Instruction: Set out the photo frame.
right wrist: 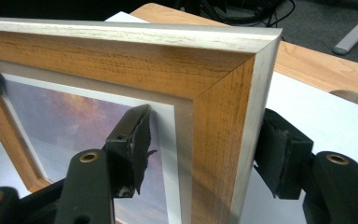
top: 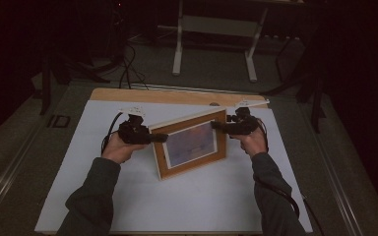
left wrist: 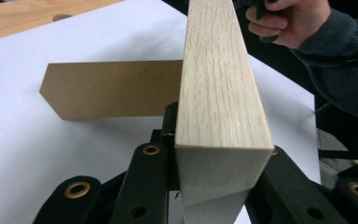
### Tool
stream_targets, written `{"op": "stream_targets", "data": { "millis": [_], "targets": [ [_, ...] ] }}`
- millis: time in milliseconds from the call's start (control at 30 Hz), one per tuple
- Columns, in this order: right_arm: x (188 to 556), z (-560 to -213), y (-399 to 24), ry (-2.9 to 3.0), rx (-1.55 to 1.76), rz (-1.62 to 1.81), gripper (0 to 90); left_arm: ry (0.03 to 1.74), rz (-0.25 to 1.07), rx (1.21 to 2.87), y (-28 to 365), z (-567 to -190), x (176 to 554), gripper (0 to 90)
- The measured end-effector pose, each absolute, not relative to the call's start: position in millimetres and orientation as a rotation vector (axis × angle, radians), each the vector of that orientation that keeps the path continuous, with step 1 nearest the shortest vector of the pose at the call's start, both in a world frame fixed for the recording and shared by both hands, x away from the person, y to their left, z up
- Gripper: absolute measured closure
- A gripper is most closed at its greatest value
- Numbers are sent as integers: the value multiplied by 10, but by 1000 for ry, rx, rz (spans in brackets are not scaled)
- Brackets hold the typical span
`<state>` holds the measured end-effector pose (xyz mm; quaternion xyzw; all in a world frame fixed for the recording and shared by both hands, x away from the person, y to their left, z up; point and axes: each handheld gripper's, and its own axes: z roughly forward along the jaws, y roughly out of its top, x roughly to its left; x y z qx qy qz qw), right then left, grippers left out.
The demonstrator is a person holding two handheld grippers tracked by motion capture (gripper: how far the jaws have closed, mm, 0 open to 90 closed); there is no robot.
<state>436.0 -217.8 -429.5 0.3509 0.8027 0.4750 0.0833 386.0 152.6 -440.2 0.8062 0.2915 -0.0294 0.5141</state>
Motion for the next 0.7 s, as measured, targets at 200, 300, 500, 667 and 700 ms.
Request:
{"op": "stream_targets", "data": {
  "millis": [200, 300, 500, 667, 700],
  "targets": [
    [4322, -4296, -2228, 2399, 1055, 1423, 443, 703, -75, 1929, 1520, -4411, 3875, 769],
    [4300, -4300, -2263, 2398, 1059, 1429, 463, 706, -71, 1929, 1512, -4411, 3877, 767],
    [4256, -4322, -2316, 2380, 1062, 1453, 502, 728, -62, 1922, 1497, -4413, 3879, 755],
    [4225, -4340, -2351, 2375, 1055, 1472, 538, 779, -22, 1936, 1456, -4394, 3851, 663],
    [4220, -4340, -2351, 2372, 1051, 1470, 542, 787, -14, 1935, 1460, -4390, 3840, 655]
  ]
}}
